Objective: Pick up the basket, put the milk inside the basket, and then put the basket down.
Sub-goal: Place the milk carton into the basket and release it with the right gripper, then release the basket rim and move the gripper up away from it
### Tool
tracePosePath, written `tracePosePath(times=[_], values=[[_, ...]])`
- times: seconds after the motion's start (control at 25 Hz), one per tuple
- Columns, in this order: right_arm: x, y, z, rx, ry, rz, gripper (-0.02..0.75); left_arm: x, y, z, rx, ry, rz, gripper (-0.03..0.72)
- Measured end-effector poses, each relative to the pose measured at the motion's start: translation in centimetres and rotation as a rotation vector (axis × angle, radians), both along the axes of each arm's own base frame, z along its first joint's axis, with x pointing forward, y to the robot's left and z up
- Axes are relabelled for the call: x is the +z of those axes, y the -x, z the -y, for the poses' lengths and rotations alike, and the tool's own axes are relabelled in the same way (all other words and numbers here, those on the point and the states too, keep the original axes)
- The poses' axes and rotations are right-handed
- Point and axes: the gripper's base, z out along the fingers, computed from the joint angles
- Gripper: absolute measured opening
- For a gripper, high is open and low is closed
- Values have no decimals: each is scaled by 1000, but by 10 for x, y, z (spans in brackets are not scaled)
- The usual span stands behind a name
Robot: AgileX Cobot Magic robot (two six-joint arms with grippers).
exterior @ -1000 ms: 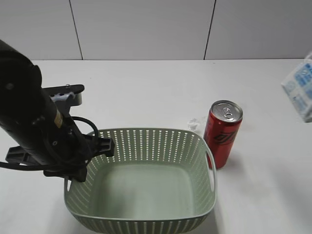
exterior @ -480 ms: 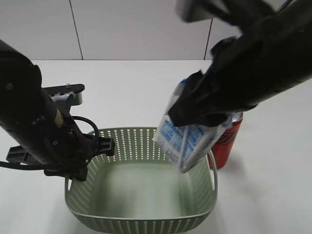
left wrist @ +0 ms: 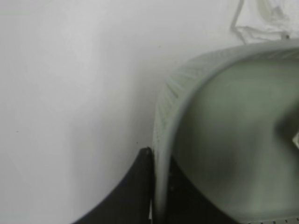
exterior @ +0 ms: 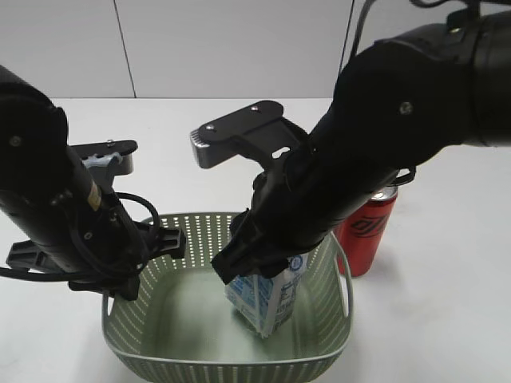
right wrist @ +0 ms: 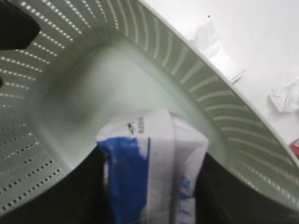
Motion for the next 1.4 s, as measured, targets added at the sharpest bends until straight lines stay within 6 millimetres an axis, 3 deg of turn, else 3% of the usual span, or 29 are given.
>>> tracePosePath(times=[0.24,0.36,0.56,0.84,1.0,1.16,1.4], values=[[-12,-3,-3,0,23,-17,316,8,2,-1,0,19,21,6],[-10,-2,-3,-2,16,-13,382,11,2,-2,0,24,27,6],[9,0,0,-3,-30,25,521,9,4,-5,-8,-1,13,7],[47,7,18,-26,-73,74,540,11,6,-6,-9,-6,6,7],[72,-2,48,-109,-98,117,540,22,10,-10,-9,12,27,7],[91,-26,99,-268,-69,188,540,33,14,-13,-10,35,53,7],[91,-55,181,-484,77,189,542,36,17,-16,-17,14,41,7]])
